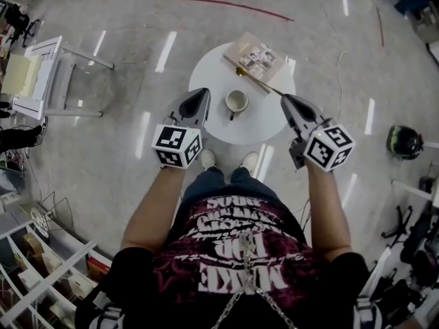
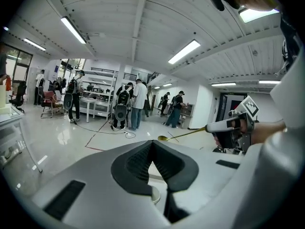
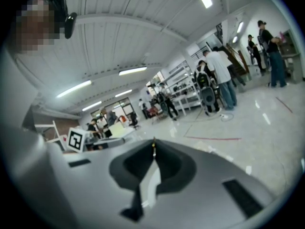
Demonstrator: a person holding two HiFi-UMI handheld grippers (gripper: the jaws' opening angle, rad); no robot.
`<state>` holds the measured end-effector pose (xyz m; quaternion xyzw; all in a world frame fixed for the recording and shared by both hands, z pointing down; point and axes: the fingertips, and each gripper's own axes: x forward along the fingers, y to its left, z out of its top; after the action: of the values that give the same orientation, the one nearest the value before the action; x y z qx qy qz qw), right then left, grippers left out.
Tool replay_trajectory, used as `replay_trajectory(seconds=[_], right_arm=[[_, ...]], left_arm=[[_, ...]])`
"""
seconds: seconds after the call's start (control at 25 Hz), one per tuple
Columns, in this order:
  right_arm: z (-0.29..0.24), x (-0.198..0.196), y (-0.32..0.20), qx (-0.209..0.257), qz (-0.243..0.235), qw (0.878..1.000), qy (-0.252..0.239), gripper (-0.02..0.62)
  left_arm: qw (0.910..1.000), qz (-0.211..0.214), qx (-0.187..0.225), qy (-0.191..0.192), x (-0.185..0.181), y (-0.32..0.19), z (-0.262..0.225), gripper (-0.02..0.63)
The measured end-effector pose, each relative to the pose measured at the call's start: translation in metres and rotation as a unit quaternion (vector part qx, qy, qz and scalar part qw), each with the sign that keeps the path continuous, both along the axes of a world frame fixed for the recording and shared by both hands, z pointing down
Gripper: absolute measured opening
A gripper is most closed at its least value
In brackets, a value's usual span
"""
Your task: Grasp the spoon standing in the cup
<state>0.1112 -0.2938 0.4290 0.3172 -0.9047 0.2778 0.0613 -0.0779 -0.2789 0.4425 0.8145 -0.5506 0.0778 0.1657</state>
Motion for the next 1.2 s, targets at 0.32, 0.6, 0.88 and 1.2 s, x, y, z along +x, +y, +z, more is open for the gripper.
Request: replay_trajectory(seconds=[0.32, 0.6, 0.88, 1.2], right_arm=[[0.030, -0.011, -0.005, -0.034, 0.023, 0.999, 0.012, 0.035], [0.068, -0.008, -0.002, -0.063, 0.044, 0.997, 0.033, 0.035], [0.113, -0.014, -0.001, -0.079, 0.041, 0.994, 0.060, 0.035], [0.188, -0.018, 0.008, -0.134, 0.033, 0.986, 0.094, 0.035]], left_arm=[[0.9994, 0.028, -0.021, 0.006, -0.007, -0.020, 0.024, 0.025], [0.9974, 0.046, -0.052, 0.017, -0.004, -0.028, 0.069, 0.025], [0.9944, 0.045, -0.093, 0.020, -0.008, -0.033, 0.120, 0.025], [0.9915, 0.032, -0.122, 0.031, -0.018, -0.027, 0.154, 0.025]])
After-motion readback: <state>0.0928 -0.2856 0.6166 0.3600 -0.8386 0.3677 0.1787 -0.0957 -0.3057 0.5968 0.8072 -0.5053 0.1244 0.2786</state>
